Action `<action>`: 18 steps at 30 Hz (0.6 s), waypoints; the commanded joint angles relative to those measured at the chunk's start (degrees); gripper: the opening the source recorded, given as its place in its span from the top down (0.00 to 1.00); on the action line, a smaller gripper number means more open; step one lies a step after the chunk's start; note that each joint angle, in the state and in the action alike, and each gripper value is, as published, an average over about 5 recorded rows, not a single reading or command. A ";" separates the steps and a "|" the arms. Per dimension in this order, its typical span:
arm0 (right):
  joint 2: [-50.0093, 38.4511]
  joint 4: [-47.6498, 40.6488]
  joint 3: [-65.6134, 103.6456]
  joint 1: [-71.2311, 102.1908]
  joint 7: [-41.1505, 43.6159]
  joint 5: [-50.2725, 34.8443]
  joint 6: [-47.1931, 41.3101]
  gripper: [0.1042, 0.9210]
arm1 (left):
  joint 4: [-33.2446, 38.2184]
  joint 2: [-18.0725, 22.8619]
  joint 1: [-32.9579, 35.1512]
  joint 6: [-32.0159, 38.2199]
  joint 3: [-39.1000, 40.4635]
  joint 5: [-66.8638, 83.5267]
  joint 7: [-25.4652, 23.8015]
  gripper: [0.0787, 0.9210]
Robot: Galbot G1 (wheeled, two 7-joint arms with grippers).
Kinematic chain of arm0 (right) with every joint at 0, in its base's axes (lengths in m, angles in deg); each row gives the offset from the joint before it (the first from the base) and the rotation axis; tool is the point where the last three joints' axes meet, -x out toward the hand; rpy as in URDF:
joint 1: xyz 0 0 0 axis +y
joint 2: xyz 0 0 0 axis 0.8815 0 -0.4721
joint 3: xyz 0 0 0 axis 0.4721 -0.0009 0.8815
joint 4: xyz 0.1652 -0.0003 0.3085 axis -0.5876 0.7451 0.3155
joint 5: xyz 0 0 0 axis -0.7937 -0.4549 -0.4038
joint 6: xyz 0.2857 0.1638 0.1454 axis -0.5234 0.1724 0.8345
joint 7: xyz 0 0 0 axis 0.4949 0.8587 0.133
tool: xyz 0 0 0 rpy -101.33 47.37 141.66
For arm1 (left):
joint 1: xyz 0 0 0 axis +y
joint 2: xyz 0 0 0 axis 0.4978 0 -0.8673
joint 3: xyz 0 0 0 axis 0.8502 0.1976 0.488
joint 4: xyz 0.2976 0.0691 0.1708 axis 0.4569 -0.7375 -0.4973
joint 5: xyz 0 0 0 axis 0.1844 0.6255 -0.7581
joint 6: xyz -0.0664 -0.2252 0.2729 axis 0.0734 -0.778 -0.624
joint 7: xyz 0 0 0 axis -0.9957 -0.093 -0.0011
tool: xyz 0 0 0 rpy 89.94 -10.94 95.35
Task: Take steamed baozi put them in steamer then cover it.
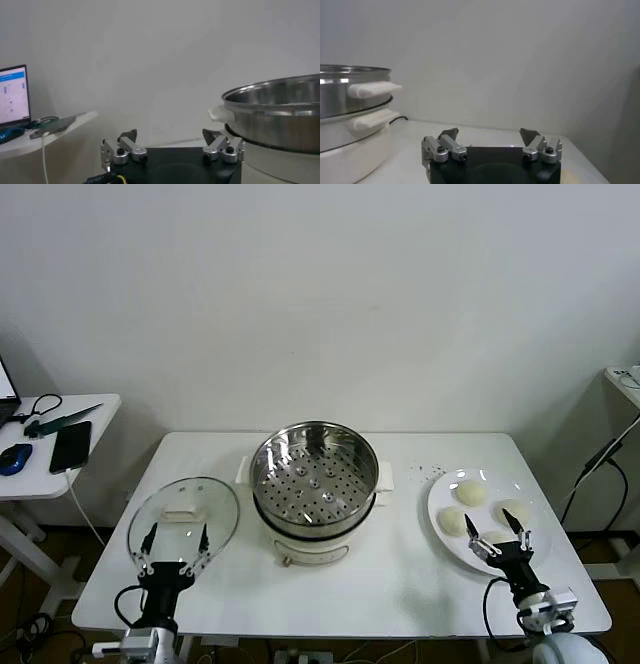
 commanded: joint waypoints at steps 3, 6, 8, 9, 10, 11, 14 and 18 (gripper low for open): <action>-4.24 -0.23 0.03 -2.45 2.49 2.87 -4.60 0.12 | 0.05 -0.11 -0.03 0.02 -0.05 -0.20 0.14 0.12; -12.22 -1.89 -0.61 -5.28 9.66 7.03 -9.71 0.12 | 0.05 -0.32 -0.02 -0.05 -0.06 -0.23 0.44 0.12; -18.06 -3.57 -1.39 -7.32 15.76 8.97 -12.04 0.12 | -0.01 -0.49 0.03 -0.07 0.00 -0.23 0.67 0.12; -20.73 -4.45 -1.84 -8.48 18.66 10.05 -13.20 0.12 | -0.06 -0.55 0.07 -0.06 0.03 -0.22 0.76 0.12; -23.52 -5.59 -2.46 -9.88 21.80 11.31 -14.27 0.12 | -0.13 -0.61 0.11 -0.05 0.08 -0.17 0.84 0.12; -26.05 -6.76 -3.11 -11.27 24.61 12.38 -14.95 0.12 | -0.21 -0.65 0.14 -0.03 0.12 -0.11 0.91 0.12; -31.80 -11.02 -5.93 -17.00 32.45 15.54 -15.09 0.12 | -0.56 -0.75 0.14 0.05 0.32 0.07 1.11 0.12; -35.37 -18.78 -15.52 -30.82 42.56 23.05 -11.86 0.12 | -1.04 -0.92 0.06 0.15 0.59 0.33 1.36 0.12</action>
